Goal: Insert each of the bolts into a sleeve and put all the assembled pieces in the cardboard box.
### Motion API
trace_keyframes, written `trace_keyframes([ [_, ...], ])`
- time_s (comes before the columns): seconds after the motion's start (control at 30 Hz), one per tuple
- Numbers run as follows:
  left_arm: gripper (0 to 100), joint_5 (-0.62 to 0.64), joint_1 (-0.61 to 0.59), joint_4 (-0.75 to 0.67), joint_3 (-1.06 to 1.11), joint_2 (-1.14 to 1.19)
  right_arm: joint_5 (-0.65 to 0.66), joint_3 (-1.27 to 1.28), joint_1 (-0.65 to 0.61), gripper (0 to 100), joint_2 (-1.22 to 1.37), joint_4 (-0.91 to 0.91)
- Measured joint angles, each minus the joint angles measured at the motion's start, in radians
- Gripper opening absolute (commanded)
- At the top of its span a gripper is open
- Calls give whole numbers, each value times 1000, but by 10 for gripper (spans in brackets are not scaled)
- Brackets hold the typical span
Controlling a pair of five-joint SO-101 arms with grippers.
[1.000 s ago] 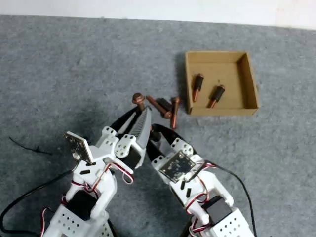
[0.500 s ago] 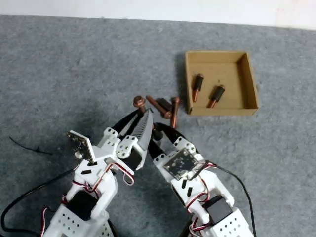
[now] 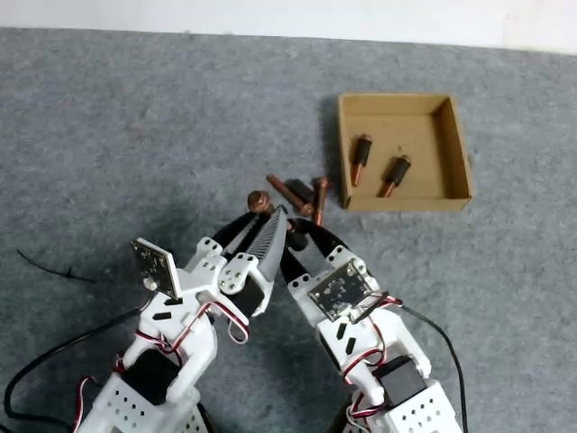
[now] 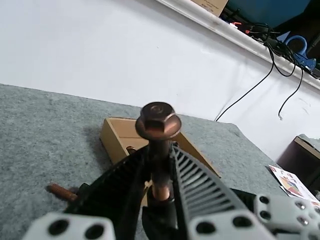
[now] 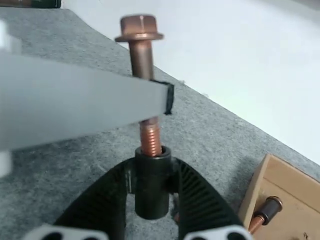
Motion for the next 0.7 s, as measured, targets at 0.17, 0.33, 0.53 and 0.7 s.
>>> trace_keyframes([
  [0.17,6,-68,12,8,0,-6,0,0,0,5,0,0],
  [0.33,6,-100,17,8,0,-6,0,0,2,5,0,0],
  [0.53,6,-100,17,8,0,-6,0,0,2,5,0,0],
  [0.7,6,-100,17,8,0,-6,0,0,2,5,0,0],
])
